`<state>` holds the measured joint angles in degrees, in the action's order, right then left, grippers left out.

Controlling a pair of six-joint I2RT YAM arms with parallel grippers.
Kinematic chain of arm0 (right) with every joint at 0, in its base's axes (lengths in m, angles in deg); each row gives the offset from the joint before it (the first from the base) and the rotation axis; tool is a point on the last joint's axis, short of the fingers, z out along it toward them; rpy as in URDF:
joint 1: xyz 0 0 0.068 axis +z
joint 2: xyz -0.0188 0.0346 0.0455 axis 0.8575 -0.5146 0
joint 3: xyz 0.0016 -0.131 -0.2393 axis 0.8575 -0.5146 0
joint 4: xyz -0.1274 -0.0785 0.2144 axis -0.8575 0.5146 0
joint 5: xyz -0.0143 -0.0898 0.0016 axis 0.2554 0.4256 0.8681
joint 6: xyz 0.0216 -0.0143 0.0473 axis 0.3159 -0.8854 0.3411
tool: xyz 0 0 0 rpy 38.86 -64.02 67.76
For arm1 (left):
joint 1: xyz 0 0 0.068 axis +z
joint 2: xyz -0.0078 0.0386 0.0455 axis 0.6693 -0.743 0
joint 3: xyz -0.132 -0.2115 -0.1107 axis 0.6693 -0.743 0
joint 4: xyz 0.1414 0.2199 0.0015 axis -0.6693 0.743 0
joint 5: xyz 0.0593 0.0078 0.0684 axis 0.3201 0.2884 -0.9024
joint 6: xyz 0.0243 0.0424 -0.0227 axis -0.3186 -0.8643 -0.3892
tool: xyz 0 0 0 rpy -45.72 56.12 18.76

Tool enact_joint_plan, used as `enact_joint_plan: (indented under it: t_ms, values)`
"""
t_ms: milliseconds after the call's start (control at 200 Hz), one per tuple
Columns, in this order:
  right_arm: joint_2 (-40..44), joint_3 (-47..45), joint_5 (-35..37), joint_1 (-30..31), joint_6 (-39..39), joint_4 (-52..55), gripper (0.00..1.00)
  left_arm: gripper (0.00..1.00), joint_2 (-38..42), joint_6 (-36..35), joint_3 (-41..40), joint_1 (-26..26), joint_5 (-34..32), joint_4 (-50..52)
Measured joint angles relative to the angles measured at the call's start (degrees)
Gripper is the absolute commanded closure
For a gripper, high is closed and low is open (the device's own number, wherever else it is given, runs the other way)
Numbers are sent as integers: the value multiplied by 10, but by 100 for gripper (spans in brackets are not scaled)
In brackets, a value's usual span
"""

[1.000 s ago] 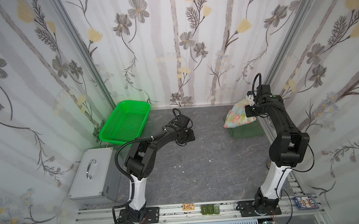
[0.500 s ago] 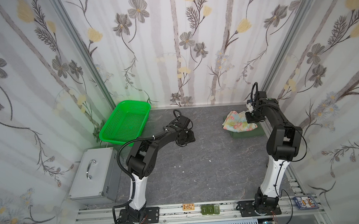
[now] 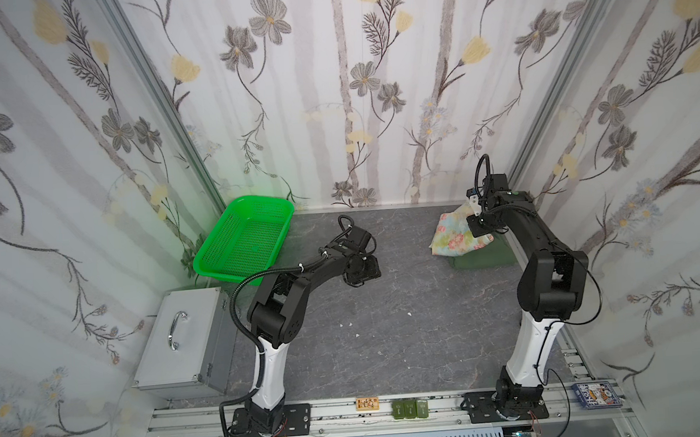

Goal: Fold and stack skirts
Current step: Place the skirt on the skirt.

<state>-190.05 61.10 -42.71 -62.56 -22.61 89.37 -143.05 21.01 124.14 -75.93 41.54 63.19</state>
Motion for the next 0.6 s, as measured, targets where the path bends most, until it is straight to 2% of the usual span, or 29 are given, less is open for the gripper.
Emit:
enact_joint_plan:
  t_ms: [270, 330, 375, 470, 545, 600]
  values:
    - [-25, -5, 28, -30, 0, -4, 100, 42, -1, 3, 0, 0, 2, 0]
    - [-25, -8, 29, -32, 1, -5, 93, 42, -4, 5, 1, -1, 3, 0]
    - [-25, -10, 29, -34, 6, -4, 84, 42, -6, 5, 3, -1, 4, 0]
    - [-23, -14, 29, -44, 16, -4, 76, 42, -7, 7, 7, -2, 5, 0]
    - [-23, -14, 31, -54, 30, -4, 74, 42, -7, 7, 7, -3, 6, 0]
    - [-24, -14, 40, -60, 37, -4, 67, 42, -7, 9, 7, -3, 6, 0]
